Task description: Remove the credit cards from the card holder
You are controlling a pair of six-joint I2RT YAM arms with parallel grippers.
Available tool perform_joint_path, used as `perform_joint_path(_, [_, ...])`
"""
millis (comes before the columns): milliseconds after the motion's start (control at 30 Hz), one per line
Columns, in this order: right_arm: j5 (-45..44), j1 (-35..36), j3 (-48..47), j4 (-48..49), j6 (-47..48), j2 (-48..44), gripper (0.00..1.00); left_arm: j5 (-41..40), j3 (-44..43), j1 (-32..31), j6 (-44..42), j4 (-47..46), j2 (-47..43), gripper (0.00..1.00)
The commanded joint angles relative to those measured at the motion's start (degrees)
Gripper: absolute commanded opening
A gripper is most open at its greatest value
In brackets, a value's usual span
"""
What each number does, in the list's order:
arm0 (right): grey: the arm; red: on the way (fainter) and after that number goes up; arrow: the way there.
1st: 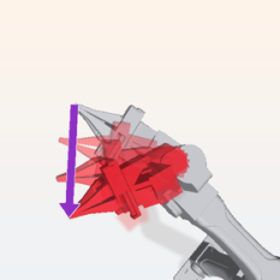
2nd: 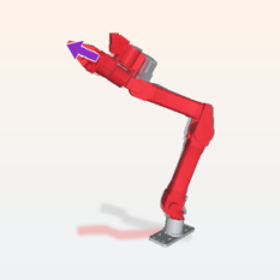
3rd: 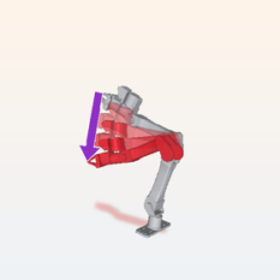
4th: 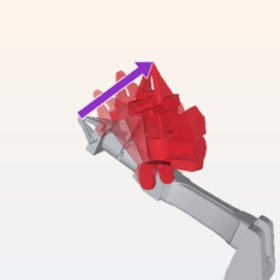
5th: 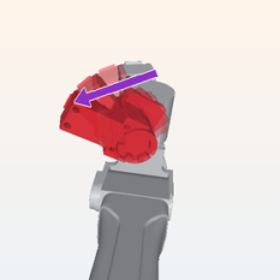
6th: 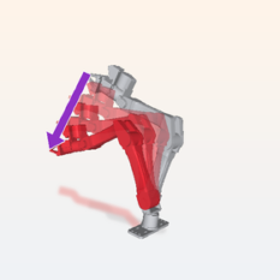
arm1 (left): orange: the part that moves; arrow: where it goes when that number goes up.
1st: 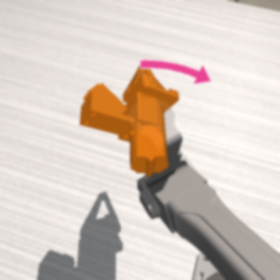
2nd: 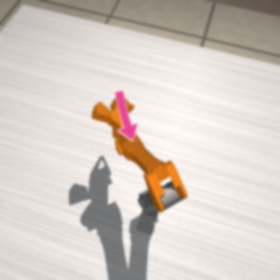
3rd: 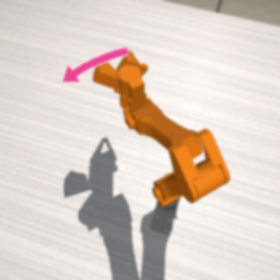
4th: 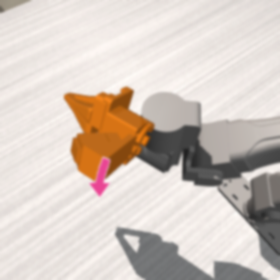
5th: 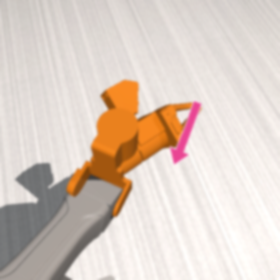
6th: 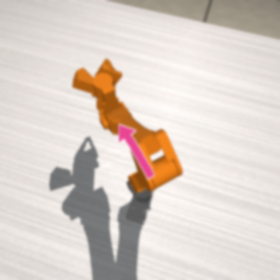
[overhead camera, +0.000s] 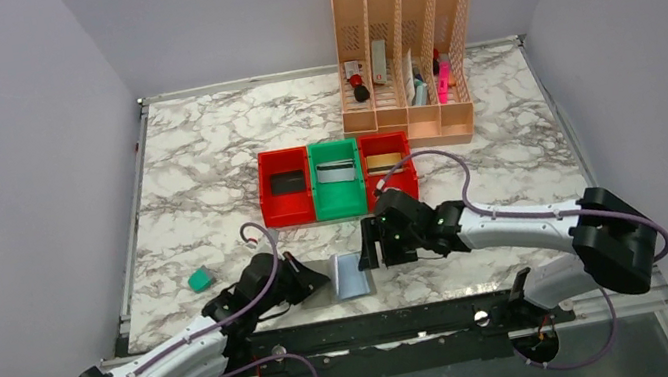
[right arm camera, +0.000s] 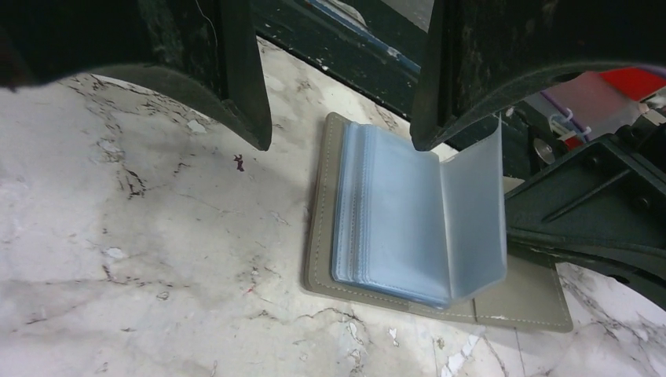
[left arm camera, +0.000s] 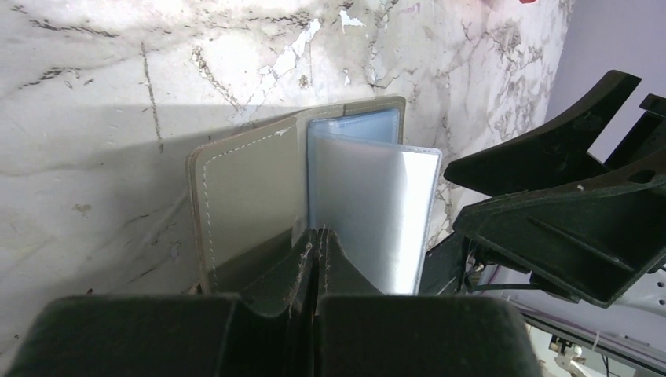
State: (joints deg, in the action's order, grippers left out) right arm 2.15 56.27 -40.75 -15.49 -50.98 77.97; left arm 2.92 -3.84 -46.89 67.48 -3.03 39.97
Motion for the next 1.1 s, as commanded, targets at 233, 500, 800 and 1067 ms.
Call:
perform_joint_path(233, [13.5,0.3,-0.62,11.89,3.11,3.24,0.63,-0.37,-0.1,-0.24,-0.75,-0.43,0.38,0.0])
perform_joint_path(500, [11.84,0.33,-4.49,10.0,3.65,8.22,0.6,-4.64,-4.89,-0.29,-4.42,13.55,-4.4,0.26])
perform_joint_path(800, [11.49,0.33,-3.77,8.8,2.12,10.13,0.61,-7.83,-7.71,-0.3,-5.93,21.66,-6.93,0.4])
perform_joint_path(1067, [12.44,0.28,-4.48,9.75,1.91,13.93,0.61,-12.33,-9.64,-0.22,-6.84,28.43,-6.66,0.44])
